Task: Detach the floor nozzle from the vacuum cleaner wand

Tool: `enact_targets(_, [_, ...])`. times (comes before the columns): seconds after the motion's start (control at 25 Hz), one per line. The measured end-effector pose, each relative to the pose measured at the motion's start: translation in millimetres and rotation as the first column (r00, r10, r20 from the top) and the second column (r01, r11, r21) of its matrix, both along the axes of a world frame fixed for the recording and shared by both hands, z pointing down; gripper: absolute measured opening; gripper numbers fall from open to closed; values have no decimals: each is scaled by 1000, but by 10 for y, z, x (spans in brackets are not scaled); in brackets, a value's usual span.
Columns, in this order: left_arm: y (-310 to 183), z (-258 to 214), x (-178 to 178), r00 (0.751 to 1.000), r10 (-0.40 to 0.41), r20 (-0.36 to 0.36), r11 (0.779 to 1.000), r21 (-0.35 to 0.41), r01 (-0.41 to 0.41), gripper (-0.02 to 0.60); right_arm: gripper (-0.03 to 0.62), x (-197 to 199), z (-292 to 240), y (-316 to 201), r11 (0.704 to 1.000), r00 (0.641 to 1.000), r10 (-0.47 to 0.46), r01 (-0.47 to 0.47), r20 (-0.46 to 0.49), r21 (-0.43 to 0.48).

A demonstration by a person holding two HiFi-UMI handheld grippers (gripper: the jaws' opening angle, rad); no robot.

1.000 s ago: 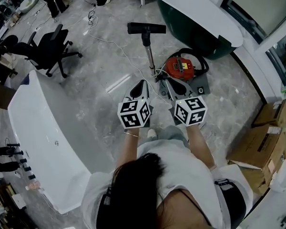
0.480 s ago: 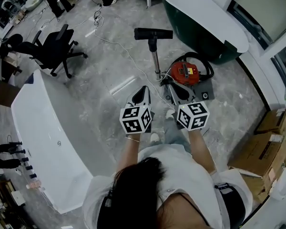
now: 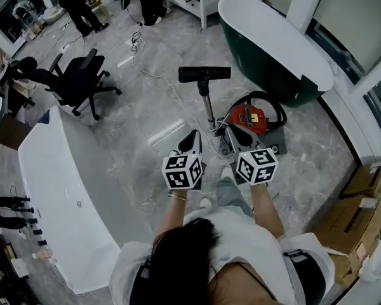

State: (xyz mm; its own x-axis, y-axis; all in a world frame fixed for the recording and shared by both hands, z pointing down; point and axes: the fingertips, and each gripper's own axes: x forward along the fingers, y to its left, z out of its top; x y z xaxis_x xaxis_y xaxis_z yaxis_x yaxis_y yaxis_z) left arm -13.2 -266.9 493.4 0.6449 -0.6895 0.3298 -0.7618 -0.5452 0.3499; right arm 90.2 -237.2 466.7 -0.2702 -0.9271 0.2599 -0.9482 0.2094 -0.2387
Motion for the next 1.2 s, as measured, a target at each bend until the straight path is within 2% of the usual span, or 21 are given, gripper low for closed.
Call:
enact_targets(0.92, [-741,105,379,996,-77,42,997,-6,77,5,21,545,-62,-849,998,998,-55,55,-8,18])
enact_targets(1.08, [-798,138,400,995,-89,53,996,-12,90,5,74,567,-56,-937,996,996,-87,87,1,13])
enact_targets(1.2, [-836,147,438,993,-97,63,995,-11,97,5,85,605,-73,-1004,994,995,-103,103,-7,22])
